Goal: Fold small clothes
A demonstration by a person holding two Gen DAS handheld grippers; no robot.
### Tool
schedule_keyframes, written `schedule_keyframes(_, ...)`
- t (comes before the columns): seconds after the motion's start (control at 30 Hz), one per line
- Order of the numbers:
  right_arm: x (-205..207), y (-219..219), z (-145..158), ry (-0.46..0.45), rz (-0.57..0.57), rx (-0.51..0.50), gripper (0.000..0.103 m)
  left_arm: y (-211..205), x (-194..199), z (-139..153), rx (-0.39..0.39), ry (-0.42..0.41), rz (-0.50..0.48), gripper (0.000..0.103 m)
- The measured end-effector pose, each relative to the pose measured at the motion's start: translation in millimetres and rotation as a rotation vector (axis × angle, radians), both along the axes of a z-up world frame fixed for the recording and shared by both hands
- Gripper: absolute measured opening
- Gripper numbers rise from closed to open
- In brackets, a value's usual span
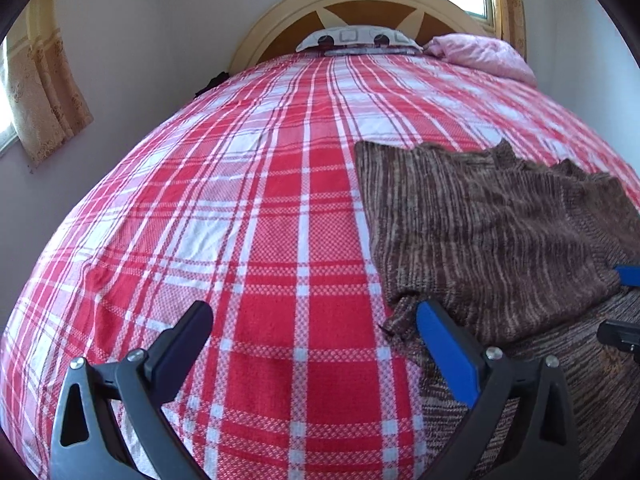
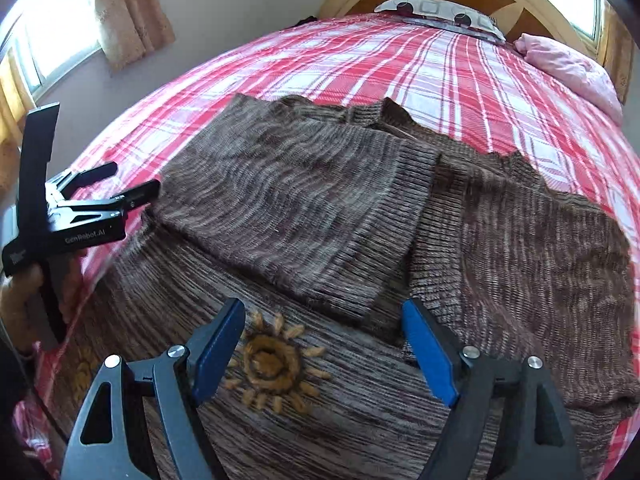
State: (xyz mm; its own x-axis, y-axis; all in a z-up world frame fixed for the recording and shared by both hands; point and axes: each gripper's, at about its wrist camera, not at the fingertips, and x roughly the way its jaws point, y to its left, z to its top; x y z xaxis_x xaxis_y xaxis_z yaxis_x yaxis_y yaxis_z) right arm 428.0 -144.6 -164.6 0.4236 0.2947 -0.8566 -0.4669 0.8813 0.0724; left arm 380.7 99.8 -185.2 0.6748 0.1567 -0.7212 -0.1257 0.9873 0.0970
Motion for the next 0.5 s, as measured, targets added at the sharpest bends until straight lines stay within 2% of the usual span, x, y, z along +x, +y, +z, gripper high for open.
schedule_keyframes(0.07,0,-1,-5,-0.001,-0.002,-0.016,0.081,-1,-1,0,0.009,-0.002,0.000,0.103)
schedule_keyframes(0.2,-9,-12,3,-0.010,-0.036,0.049,0.081,6,-3,2,-0.027,-0.004,0.009,0.103)
schedule_keyframes(0.3,-23,-21,11,-0.029,-0.050,0.062,0.081,5,-9,6,-0.017,-0.010,0.016,0.103)
schedule_keyframes(0.5,-58,-50,15,-0.059,-0.077,-0.023,0.082,-9,-35,17,-0.007,-0.029,-0.028,0.103)
